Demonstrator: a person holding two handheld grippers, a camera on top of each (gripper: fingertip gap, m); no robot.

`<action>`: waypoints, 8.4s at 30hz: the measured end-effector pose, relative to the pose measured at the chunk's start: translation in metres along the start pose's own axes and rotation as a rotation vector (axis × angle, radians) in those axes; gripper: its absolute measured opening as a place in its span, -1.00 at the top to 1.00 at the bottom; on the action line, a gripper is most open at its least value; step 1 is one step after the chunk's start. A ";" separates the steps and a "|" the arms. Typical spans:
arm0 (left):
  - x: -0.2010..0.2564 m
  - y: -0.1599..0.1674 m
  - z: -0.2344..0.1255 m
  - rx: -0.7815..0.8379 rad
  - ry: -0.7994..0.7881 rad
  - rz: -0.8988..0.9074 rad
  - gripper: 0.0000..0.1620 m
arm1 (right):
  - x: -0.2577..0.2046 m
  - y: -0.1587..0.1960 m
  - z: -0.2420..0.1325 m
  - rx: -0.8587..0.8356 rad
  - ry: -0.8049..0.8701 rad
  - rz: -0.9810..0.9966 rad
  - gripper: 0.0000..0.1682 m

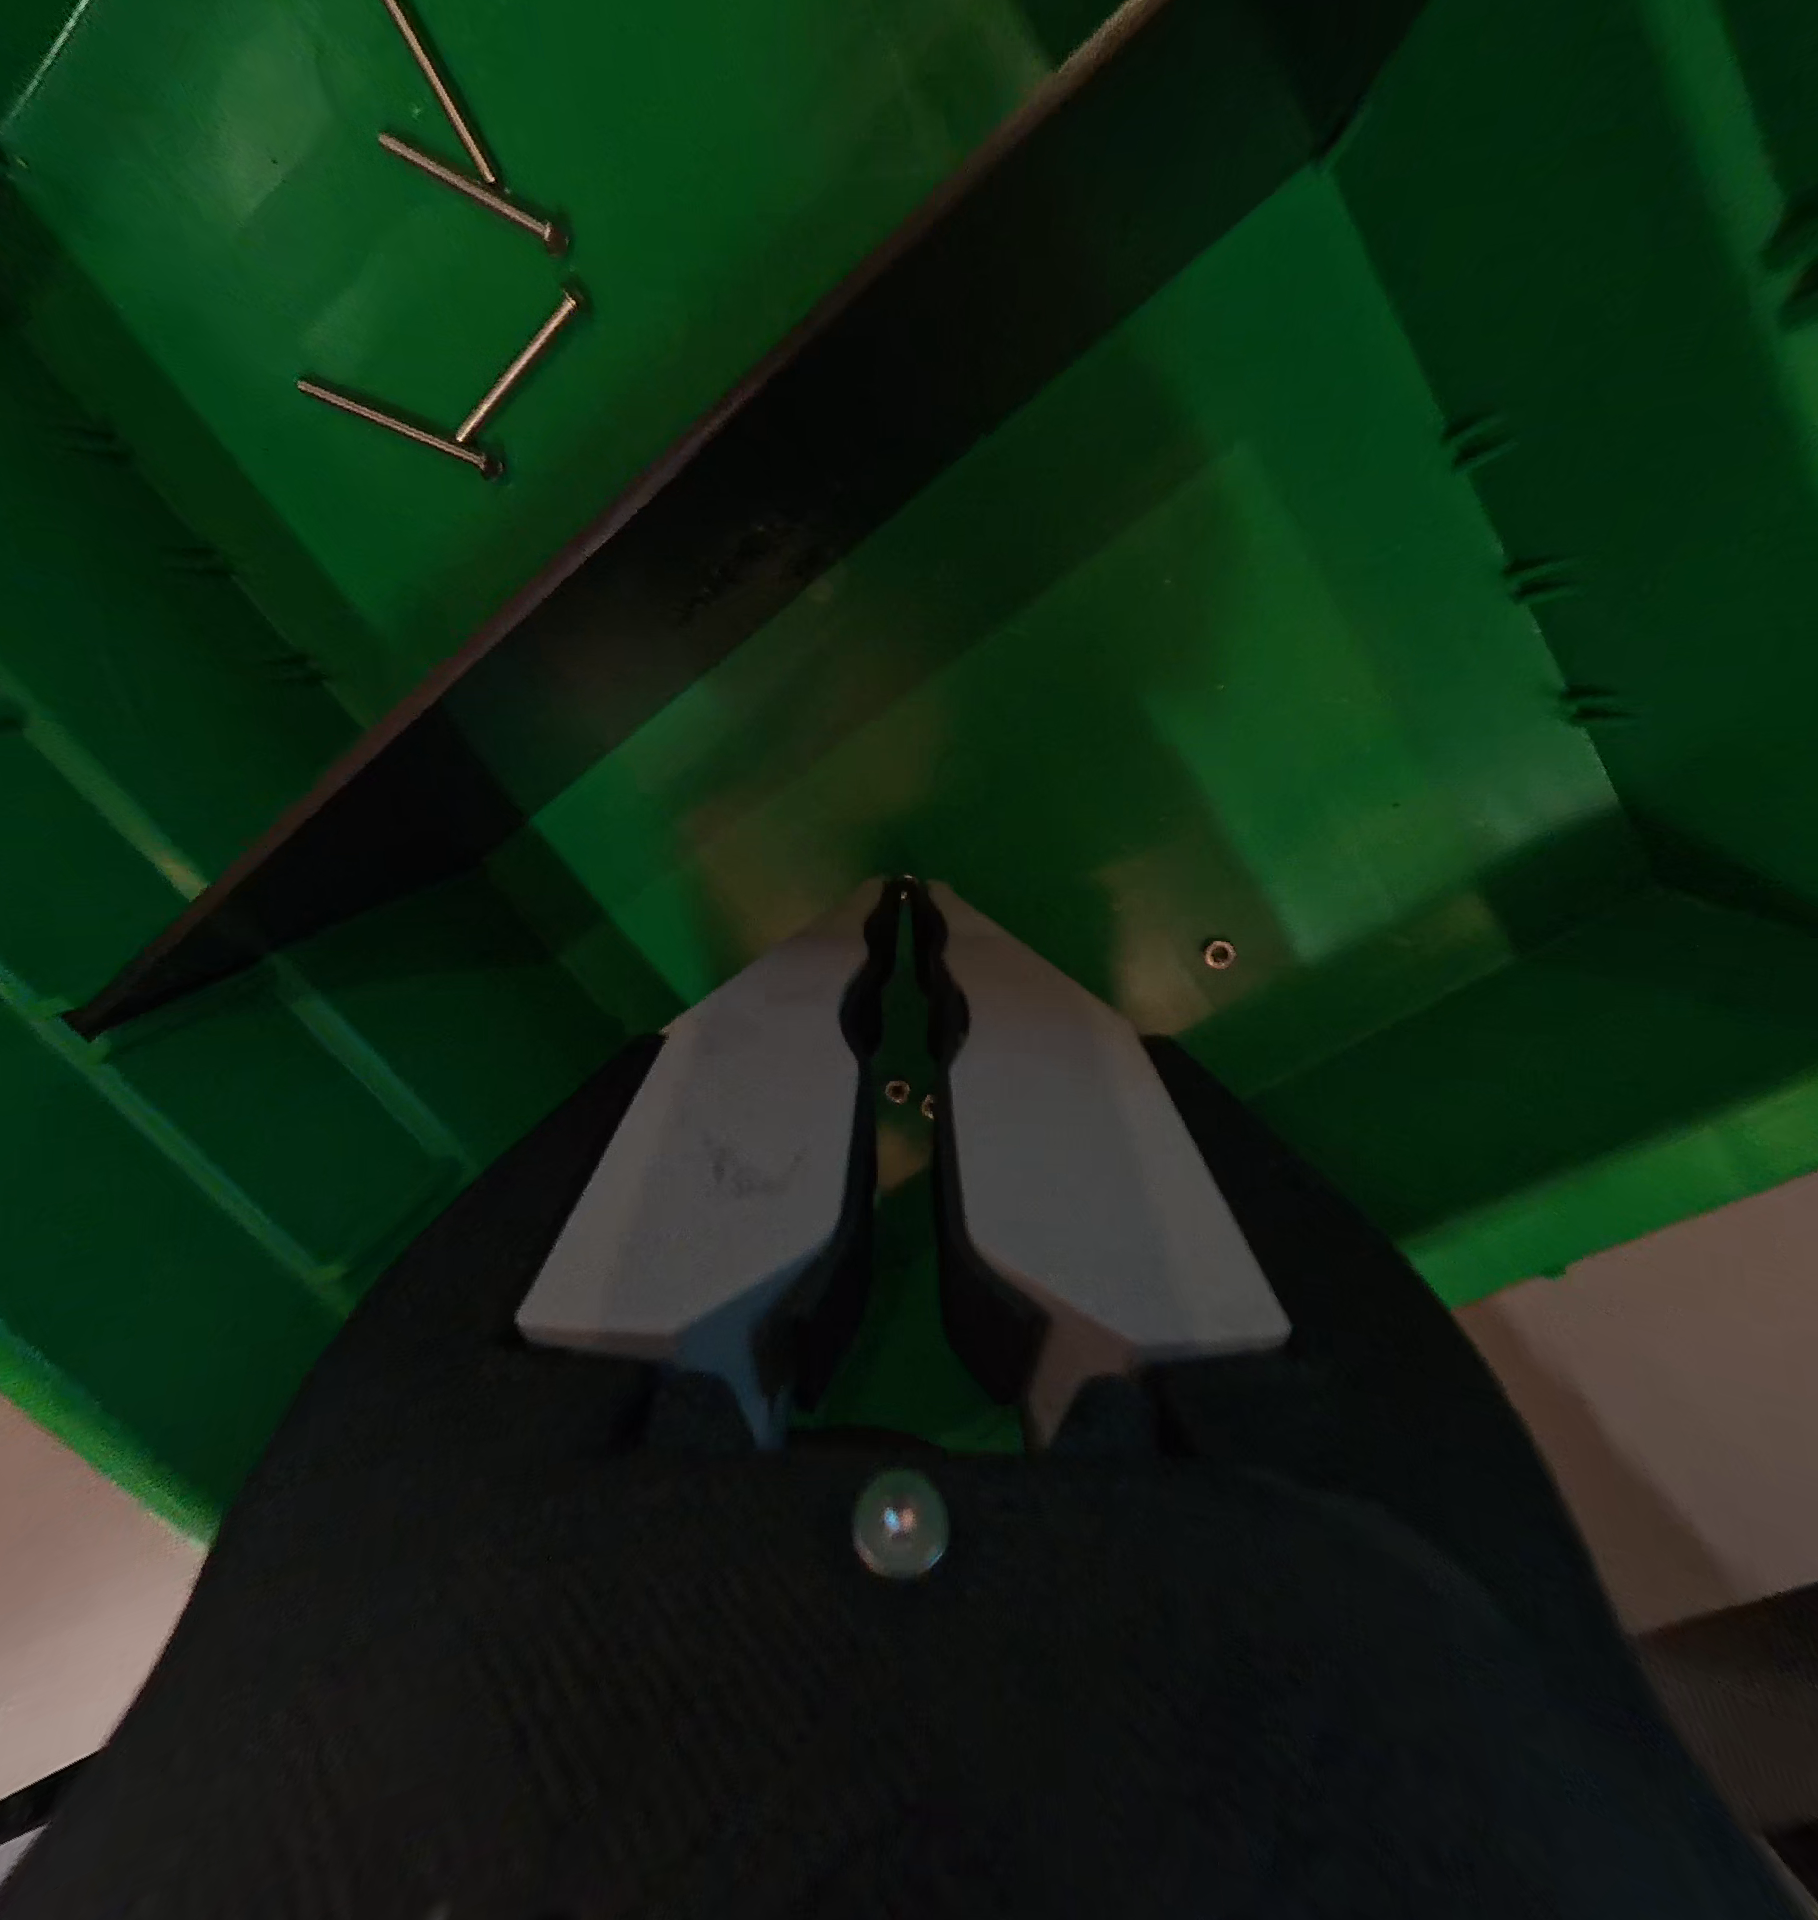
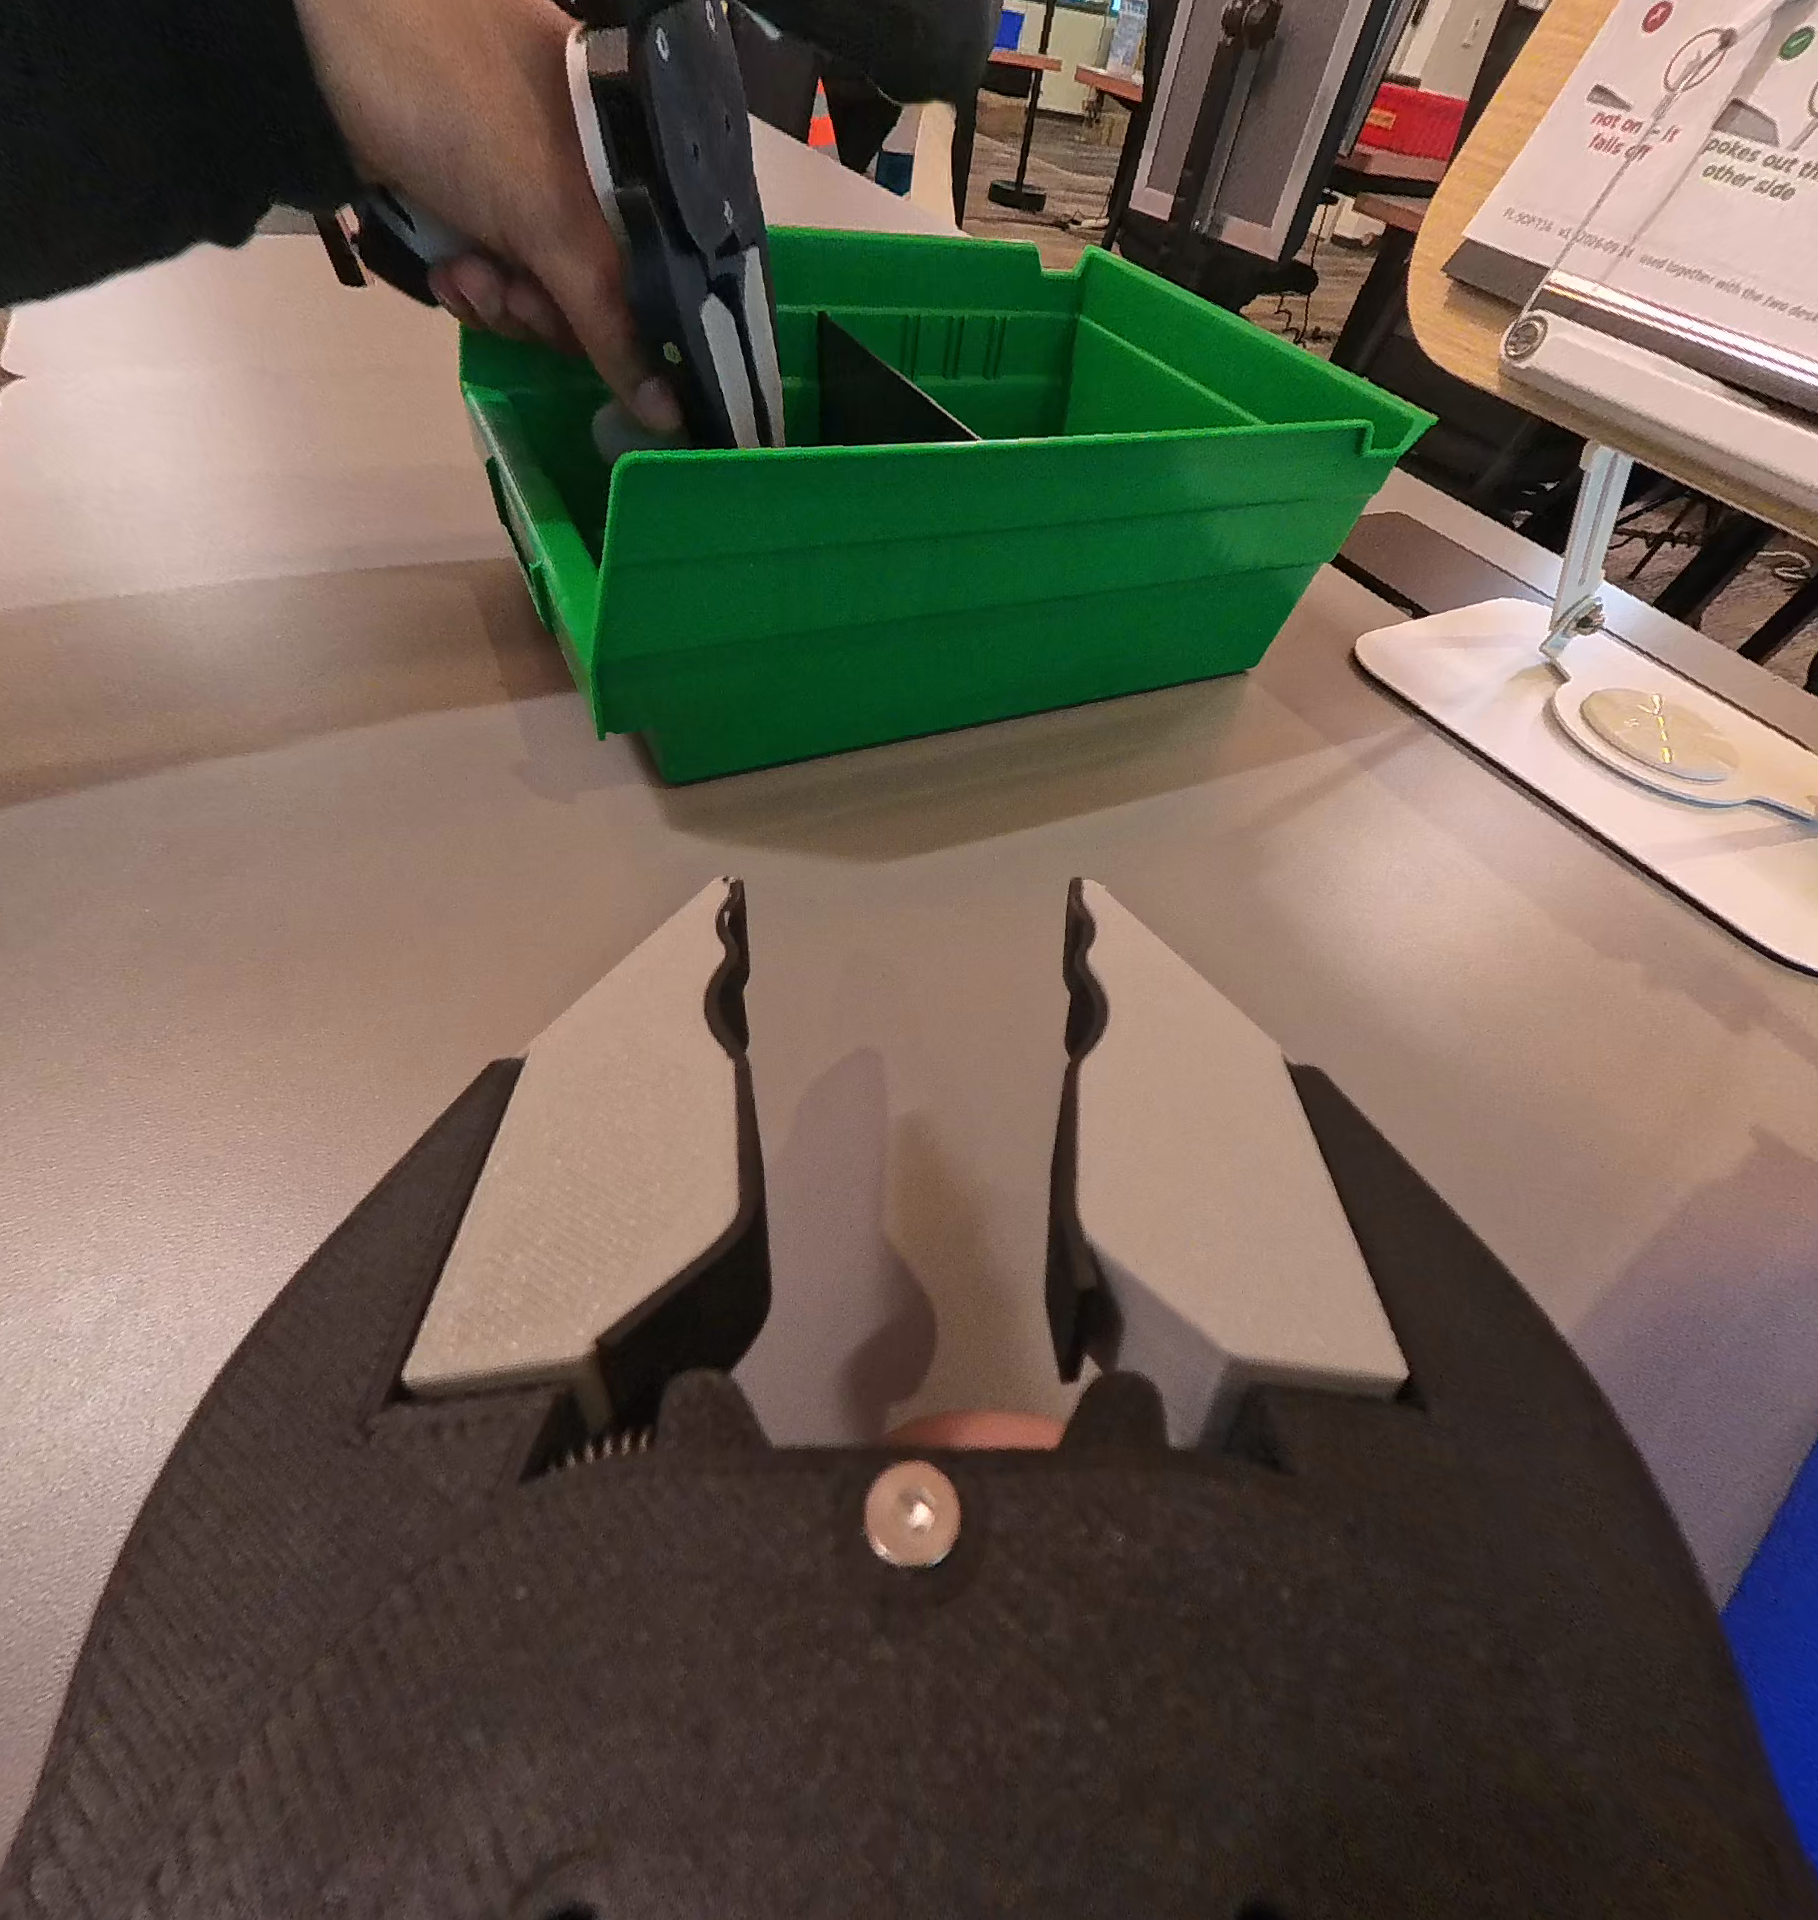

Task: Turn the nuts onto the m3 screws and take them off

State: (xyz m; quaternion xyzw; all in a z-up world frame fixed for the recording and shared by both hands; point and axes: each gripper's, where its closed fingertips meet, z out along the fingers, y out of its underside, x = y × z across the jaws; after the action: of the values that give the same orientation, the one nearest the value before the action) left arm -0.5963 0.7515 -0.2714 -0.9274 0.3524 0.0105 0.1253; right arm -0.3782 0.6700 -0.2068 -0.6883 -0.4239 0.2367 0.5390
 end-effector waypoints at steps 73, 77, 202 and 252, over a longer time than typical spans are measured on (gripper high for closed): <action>0.228 -0.074 -0.003 0.120 0.198 0.451 0.80 | 0.042 -0.030 -0.033 0.131 0.176 0.080 0.32; 0.225 -0.077 -0.012 0.149 0.194 0.441 0.77 | 0.045 -0.030 -0.032 0.135 0.180 0.087 0.32; -0.060 -0.134 0.026 0.083 0.071 0.107 0.99 | 0.067 0.007 0.014 -0.061 0.285 0.027 0.14; 0.231 -0.134 -0.165 1.339 0.594 0.236 1.00 | 0.018 -0.063 -0.060 0.293 -0.261 0.028 1.00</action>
State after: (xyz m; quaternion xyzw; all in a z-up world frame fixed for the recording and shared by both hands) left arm -0.3457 0.6580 -0.1066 -0.5724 0.3999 -0.4444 0.5613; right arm -0.3426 0.6567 -0.1269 -0.5718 -0.4416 0.3908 0.5704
